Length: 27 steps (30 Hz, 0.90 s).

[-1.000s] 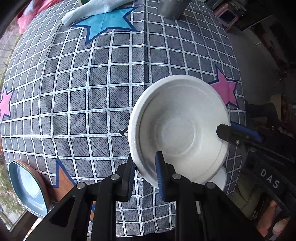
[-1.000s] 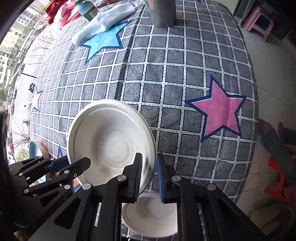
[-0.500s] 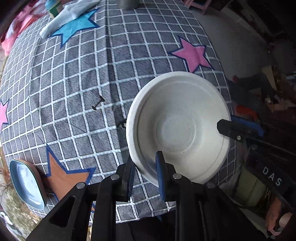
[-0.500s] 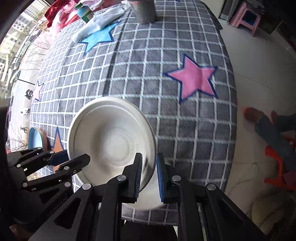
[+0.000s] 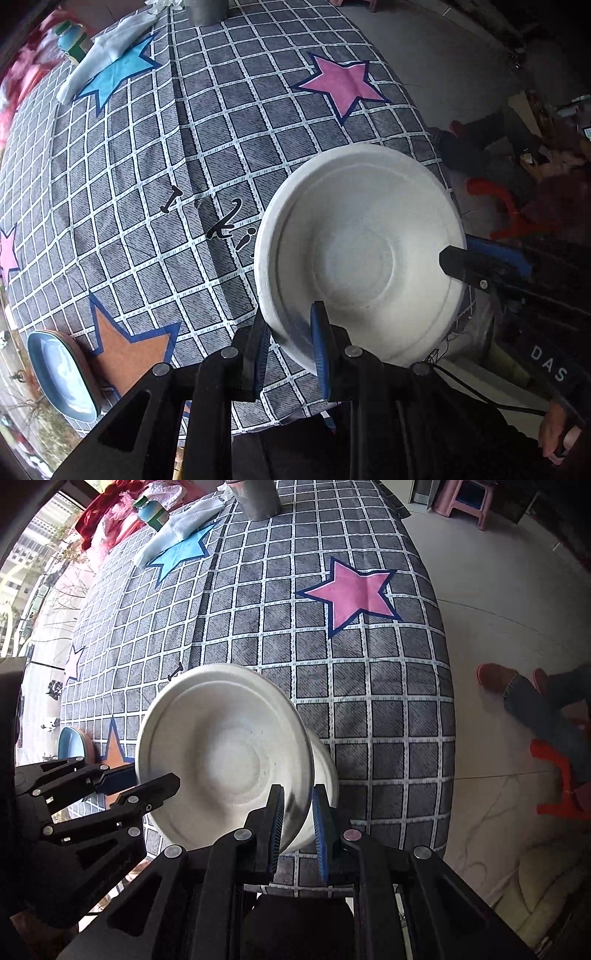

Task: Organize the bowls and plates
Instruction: 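Carry the stacked bowls with the right gripper toward the blue plate stack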

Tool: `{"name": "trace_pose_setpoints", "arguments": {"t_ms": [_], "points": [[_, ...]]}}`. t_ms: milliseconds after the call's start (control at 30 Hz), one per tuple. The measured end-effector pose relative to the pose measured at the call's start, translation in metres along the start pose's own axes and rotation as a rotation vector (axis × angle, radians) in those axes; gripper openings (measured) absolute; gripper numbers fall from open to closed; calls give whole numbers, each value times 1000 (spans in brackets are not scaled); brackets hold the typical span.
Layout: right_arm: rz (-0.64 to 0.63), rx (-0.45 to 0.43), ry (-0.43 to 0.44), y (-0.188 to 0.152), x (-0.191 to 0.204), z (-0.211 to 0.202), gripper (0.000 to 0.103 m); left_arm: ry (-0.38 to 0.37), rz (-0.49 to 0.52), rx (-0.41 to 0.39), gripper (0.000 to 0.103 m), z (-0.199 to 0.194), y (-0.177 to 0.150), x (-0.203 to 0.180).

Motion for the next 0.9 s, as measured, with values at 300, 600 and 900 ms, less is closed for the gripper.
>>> {"name": "trace_pose_setpoints", "arguments": {"t_ms": [300, 600, 900], "points": [[1, 34, -9, -24, 3, 0, 17, -13, 39, 9, 24, -2, -17, -5], [13, 38, -28, -29, 1, 4, 17, -17, 46, 15, 24, 2, -22, -6], [75, 40, -47, -20, -21, 9, 18, 26, 4, 17, 55, 12, -18, 8]]}}
Point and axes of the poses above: each gripper's, at about its wrist camera, not at the fingertips, and z roughly the way its jaws point, x to its left, y to its top, the point moved 7 cm from there along z, roughly the way its jaws point, and after that the axes turned 14 degrees about -x, right-handed, at the moved point
